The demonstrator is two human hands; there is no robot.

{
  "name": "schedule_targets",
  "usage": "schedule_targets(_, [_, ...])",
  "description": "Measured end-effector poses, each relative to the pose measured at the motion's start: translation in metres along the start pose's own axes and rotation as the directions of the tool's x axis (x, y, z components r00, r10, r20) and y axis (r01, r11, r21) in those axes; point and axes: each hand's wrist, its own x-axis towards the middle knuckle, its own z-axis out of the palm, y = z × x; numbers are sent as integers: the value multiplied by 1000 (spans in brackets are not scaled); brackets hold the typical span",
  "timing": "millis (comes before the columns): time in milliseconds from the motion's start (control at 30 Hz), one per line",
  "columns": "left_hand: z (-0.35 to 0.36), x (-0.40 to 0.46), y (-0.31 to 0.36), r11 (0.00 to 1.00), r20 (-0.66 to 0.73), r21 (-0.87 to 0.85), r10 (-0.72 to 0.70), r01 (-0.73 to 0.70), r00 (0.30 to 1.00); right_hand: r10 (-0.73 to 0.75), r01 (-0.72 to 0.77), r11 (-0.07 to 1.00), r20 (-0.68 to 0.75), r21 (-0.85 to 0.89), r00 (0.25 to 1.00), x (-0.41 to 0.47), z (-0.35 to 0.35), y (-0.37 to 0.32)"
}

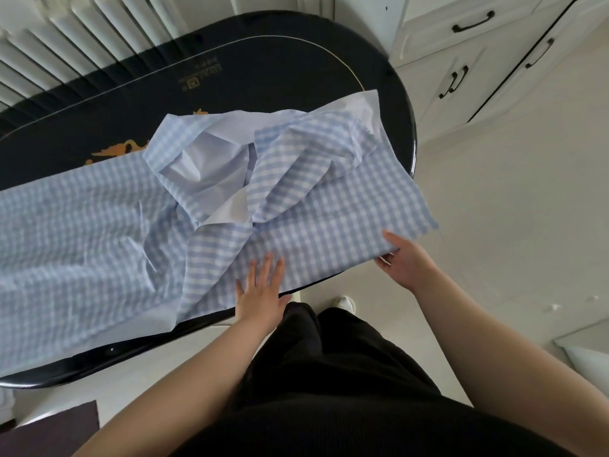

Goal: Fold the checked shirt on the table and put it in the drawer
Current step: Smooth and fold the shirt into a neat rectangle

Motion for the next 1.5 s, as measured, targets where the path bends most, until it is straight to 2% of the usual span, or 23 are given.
schedule_targets(167, [-4,9,14,1000,18,22,9,-9,1000,79,-77,978,6,-192,997,-2,8,20])
schedule_targets(267, [-6,9,15,999,31,50,-4,2,1000,-130,86,951,-131,-298,983,-7,16,28])
schedule_targets(367, [-8,11,11,999,22,2,-43,43,999,-350,260,853,-127,-452,928,-17,25,31])
schedule_targets(433, [-8,13,7,998,23,-32,-54,55,998,-318,207,868,-185,-452,930,-17,22,32])
schedule_targets(533, [-16,11,8,999,48,-12,-37,38,998,-74,-44,939,-325,-341,943,-11,13,31])
schedule_targets(600, [-27,9,12,999,-45,15,42,-41,998,-39,-82,949,-373,-305,927,-2,10,30])
schedule_targets(700, [-49,11,15,982,-370,-15,171,-189,913,-88,-84,934,-451,-348,888,5,16,25])
schedule_targets(767, [-66,21,12,978,-557,-139,55,-158,829,-239,18,923,-534,-385,811,6,23,20])
schedule_targets(800, [-76,28,9,966,-604,-231,-49,-115,795,-354,113,885,-493,-452,795,6,30,18])
schedule_targets(833, [-86,34,5,943,-606,-326,-151,-71,781,-472,199,794,-376,-574,797,1,42,17])
schedule_targets(867, [-98,42,1,912,-564,-409,-234,-22,792,-545,266,742,-322,-615,774,0,51,17])
schedule_targets(900, [-109,51,-3,883,-492,-468,-284,25,823,-564,289,682,-231,-672,793,-1,61,14])
schedule_targets(967, [-127,69,-13,861,-316,-497,-295,107,902,-506,305,581,-42,-754,861,1,83,11])
schedule_targets(1033, [-136,89,-22,858,-149,-486,-268,166,952,-437,312,533,60,-786,898,12,107,5])
schedule_targets(1100, [-147,102,-25,773,-12,-603,-254,196,967,-385,289,628,35,-722,922,24,130,-7])
schedule_targets(1133, [-152,105,-25,674,35,-713,-238,191,971,-353,262,712,-10,-651,936,30,139,-13])
schedule_targets(1200, [-162,104,-22,519,77,-845,-127,132,989,-216,136,844,-95,-519,972,38,156,-28])
schedule_targets(1233, [-166,102,-19,513,61,-855,-36,71,997,-139,71,885,-117,-460,983,39,161,-36])
schedule_targets(1267, [-167,99,-16,557,11,-831,48,-18,999,-70,27,926,-101,-376,992,39,164,-43])
schedule_targets(1333, [-168,88,-2,717,-77,-663,223,-217,972,17,-5,978,56,-208,998,45,164,-59])
schedule_targets(1400, [-160,74,11,837,-2,-374,430,-399,903,14,21,988,218,-155,976,46,156,-76])
schedule_targets(1433, [-153,69,12,836,84,-265,517,-481,852,11,37,983,256,-181,967,44,149,-83])
schedule_targets(1500, [-143,68,7,821,239,-111,570,-561,786,34,32,975,287,-222,957,43,129,-89])
